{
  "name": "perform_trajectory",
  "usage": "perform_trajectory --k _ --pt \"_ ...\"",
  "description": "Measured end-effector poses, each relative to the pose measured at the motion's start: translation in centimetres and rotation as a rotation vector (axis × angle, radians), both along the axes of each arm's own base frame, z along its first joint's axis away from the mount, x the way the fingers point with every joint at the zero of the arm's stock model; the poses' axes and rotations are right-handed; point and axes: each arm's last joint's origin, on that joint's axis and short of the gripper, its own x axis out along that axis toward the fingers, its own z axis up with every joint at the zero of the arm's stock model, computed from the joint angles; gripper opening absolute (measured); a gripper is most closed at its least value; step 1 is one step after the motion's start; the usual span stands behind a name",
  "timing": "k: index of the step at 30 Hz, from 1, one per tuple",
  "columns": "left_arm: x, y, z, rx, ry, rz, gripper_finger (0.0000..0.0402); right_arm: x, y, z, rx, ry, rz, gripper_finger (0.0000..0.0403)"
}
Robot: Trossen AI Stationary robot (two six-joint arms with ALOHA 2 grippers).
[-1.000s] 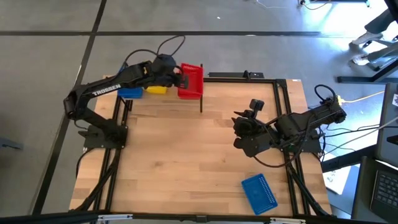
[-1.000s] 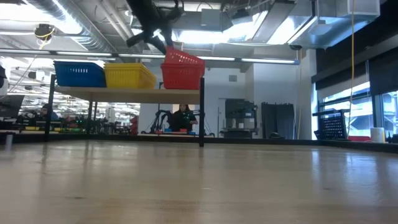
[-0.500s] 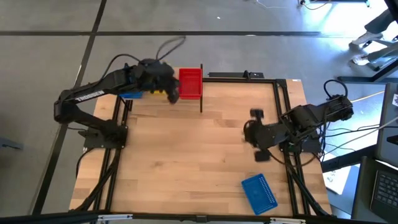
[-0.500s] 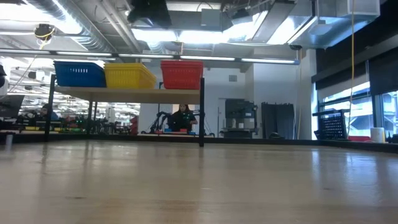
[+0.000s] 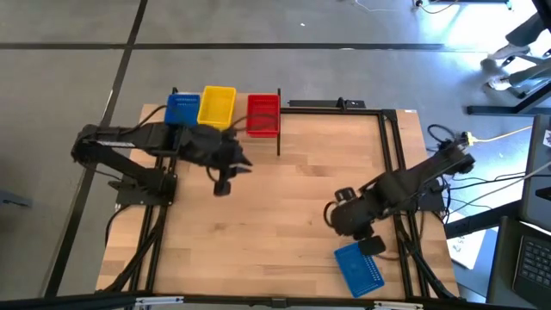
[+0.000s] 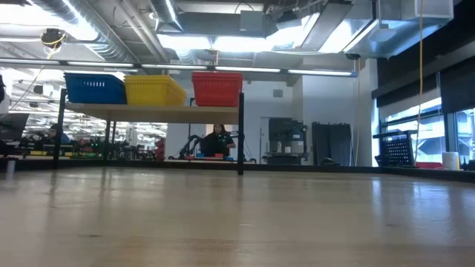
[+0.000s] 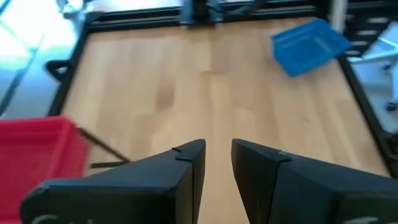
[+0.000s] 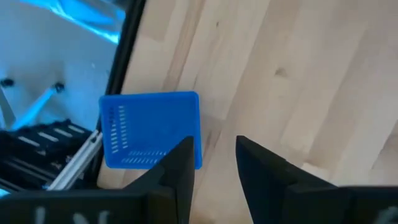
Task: Stack baskets on shelf by color
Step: Stack the blue bin on top of the blue bins on the shelf
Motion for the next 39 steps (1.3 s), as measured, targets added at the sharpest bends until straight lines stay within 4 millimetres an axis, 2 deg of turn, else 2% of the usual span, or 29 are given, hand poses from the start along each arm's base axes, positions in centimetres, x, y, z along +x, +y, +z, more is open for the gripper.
perform_trajectory --k 7,14,16,19,24,35,39 --pt "-0.4 -3.1 0.0 -0.015 0.002 -0.102 0.0072 2.5 3.1 -4.8 -0.042 0.188 0.055 0.0117" --pt "-0.8 -4.8 0.0 -0.024 0.002 -0.162 0.0071 3.6 3.8 -6.3 -0.039 0.187 0.056 0.0117" --pt "-0.9 -5.1 0.0 -0.024 0.003 -0.175 0.0072 3.5 3.9 -7.4 -0.039 0.211 0.060 0.0117" --pt "-1.0 -5.5 -0.1 -0.023 0.009 -0.189 0.0071 3.0 4.2 -10.1 -0.004 0.273 0.077 0.0117" --pt "-1.1 -5.9 -0.1 -0.023 0.009 -0.206 0.0071 1.7 4.0 -13.4 -0.045 0.364 0.063 0.0117" --pt "-1.1 -6.0 -0.1 -0.024 0.008 -0.211 0.0071 0.9 3.3 -17.0 -0.099 0.325 0.103 0.0117" --pt "-1.1 -6.0 -0.1 -0.039 0.008 -0.202 0.0070 0.5 3.0 -18.4 -0.100 0.340 0.042 0.0117"
